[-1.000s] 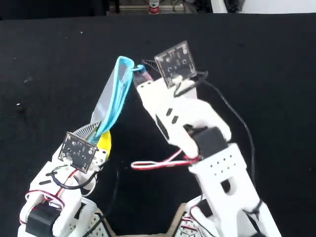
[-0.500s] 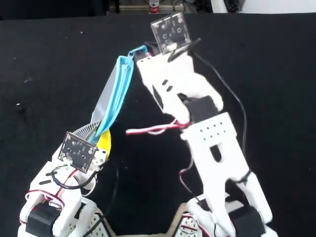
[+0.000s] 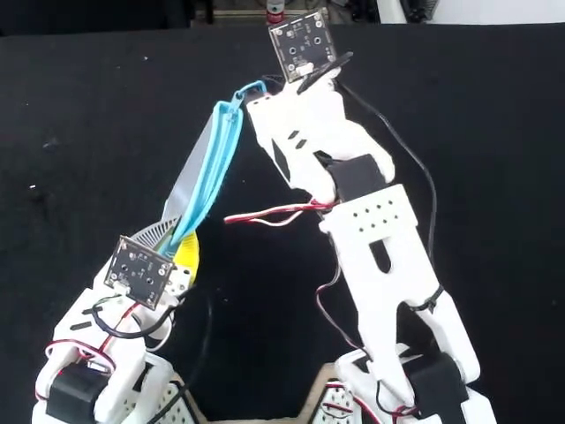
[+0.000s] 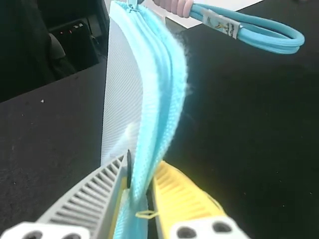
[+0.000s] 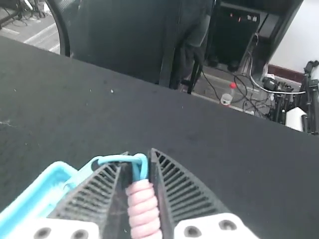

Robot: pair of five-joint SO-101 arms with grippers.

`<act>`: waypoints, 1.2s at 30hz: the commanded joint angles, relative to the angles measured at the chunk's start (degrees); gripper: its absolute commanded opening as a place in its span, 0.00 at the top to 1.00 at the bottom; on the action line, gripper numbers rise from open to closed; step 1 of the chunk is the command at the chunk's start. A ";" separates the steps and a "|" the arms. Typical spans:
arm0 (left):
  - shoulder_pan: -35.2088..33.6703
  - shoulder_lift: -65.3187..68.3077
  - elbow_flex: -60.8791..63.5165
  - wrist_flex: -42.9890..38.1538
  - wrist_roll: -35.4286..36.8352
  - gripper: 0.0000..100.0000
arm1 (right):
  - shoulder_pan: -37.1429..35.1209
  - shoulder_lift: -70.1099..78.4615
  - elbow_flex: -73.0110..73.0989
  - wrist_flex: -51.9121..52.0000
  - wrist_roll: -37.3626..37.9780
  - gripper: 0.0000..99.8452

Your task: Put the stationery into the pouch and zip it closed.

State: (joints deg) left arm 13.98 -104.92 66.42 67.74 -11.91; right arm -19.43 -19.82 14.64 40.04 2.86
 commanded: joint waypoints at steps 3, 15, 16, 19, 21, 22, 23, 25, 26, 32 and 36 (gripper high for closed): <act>0.48 0.35 0.48 1.67 -0.09 0.97 | 3.16 -1.71 -4.26 5.27 -0.70 0.99; 0.48 0.35 0.48 1.23 -0.18 0.97 | -10.02 -17.80 -4.35 14.95 -0.62 0.84; 0.48 0.35 0.48 1.23 -0.09 0.97 | -11.52 -19.47 -4.26 15.30 -0.53 0.85; 0.48 0.35 0.48 1.23 0.00 0.97 | -13.98 -23.25 -4.00 16.18 -0.53 0.85; 0.40 0.35 0.48 1.23 0.00 0.97 | -13.98 -24.66 -4.09 17.58 -0.44 0.85; 0.13 0.35 0.48 1.23 0.00 0.97 | -13.80 -25.19 -4.09 18.20 -0.26 0.85; -0.04 0.35 0.40 1.23 -0.09 0.97 | -12.57 -25.63 -4.09 19.08 -0.26 0.85; -0.13 0.35 -0.04 1.14 -0.18 0.97 | -8.62 -26.24 -4.00 21.98 -0.18 0.85; -0.13 0.35 -0.31 1.14 -0.18 0.97 | -6.33 -26.33 -4.00 23.74 -0.18 0.87; -0.22 0.44 -5.05 1.05 -0.18 0.97 | 7.47 -27.12 2.95 28.66 -0.18 0.98; -4.18 0.53 -6.55 -3.16 -0.18 0.97 | 13.36 -30.37 11.91 28.22 -0.18 0.99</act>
State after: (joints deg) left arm 13.54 -104.66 64.13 68.53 -11.74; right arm -11.78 -46.81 20.53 68.18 2.51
